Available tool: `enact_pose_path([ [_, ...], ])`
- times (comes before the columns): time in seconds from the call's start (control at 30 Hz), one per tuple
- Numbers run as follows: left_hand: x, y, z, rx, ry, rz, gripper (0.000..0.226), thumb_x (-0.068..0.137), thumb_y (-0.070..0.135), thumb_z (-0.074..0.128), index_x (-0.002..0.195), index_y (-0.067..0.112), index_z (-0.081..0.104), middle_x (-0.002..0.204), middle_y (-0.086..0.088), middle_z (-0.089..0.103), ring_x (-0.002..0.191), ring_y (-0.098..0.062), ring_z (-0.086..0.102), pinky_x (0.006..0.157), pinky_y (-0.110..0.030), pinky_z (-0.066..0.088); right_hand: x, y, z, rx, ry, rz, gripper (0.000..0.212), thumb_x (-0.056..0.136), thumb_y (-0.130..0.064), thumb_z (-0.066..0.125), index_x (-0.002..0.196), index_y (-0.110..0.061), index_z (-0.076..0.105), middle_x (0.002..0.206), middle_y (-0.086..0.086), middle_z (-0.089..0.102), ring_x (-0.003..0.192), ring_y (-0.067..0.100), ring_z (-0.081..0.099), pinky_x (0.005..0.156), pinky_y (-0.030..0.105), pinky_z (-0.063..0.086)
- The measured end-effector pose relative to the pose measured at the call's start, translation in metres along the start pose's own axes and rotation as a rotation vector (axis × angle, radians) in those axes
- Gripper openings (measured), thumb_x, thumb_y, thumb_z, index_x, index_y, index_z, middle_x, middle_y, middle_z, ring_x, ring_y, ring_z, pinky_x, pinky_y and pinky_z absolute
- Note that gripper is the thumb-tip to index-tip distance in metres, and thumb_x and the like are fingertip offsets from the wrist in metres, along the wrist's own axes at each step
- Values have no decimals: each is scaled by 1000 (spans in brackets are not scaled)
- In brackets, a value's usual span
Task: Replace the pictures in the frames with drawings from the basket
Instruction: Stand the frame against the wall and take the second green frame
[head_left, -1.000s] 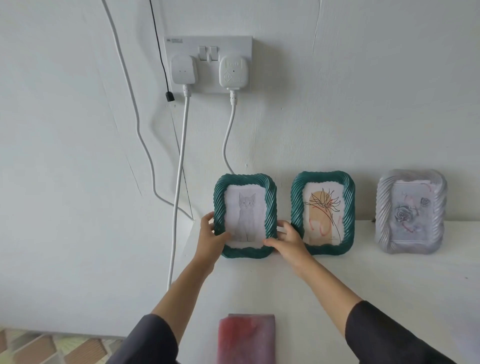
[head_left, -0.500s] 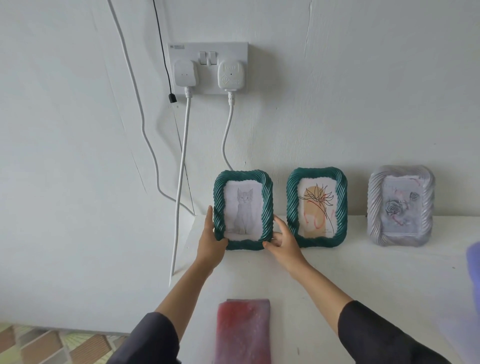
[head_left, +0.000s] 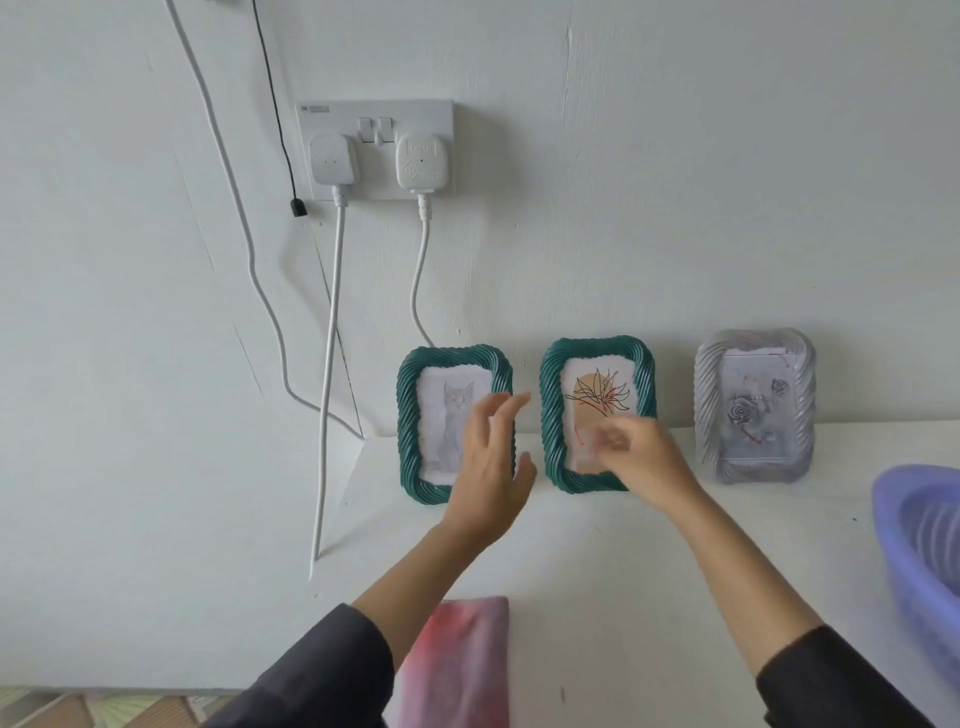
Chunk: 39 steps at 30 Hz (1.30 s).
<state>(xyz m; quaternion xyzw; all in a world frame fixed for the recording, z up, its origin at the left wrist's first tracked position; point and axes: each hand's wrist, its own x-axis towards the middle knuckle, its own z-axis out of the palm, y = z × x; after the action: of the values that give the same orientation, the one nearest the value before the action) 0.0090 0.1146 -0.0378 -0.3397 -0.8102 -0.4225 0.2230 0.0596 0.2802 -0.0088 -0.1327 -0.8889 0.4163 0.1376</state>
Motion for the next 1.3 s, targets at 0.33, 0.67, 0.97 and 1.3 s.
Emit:
enact_pose_path([
  [0.33,30,20,58,-51,-359,-357,98,81,-5,53,146,38,-6,150,-17,5,140,-36,11,111,-45,24,26,59,-27,54,54,-20,81,91,-6,54,148,-29,1,158,-5,5,142,20,19,112,35,23],
  [0.67,31,13,45,-236,-254,-507,75,85,-14,46,143,30,28,103,-7,49,89,-20,52,75,-28,52,16,86,-25,214,120,-32,76,83,3,61,136,-41,28,92,8,58,79,21,57,65,19,51],
  [0.97,7,43,13,-319,-276,-511,70,87,-7,49,142,32,31,104,-4,51,71,-11,50,57,-18,45,-41,69,-40,376,152,-41,57,83,1,61,131,-26,48,83,1,55,68,13,51,64,15,48],
  [1.3,-38,111,-6,-520,-317,-704,62,84,-7,49,137,24,39,81,-4,56,79,-20,56,78,-31,51,-122,53,-97,495,116,-99,46,81,4,63,120,-19,56,81,6,56,55,-3,54,57,12,47],
])
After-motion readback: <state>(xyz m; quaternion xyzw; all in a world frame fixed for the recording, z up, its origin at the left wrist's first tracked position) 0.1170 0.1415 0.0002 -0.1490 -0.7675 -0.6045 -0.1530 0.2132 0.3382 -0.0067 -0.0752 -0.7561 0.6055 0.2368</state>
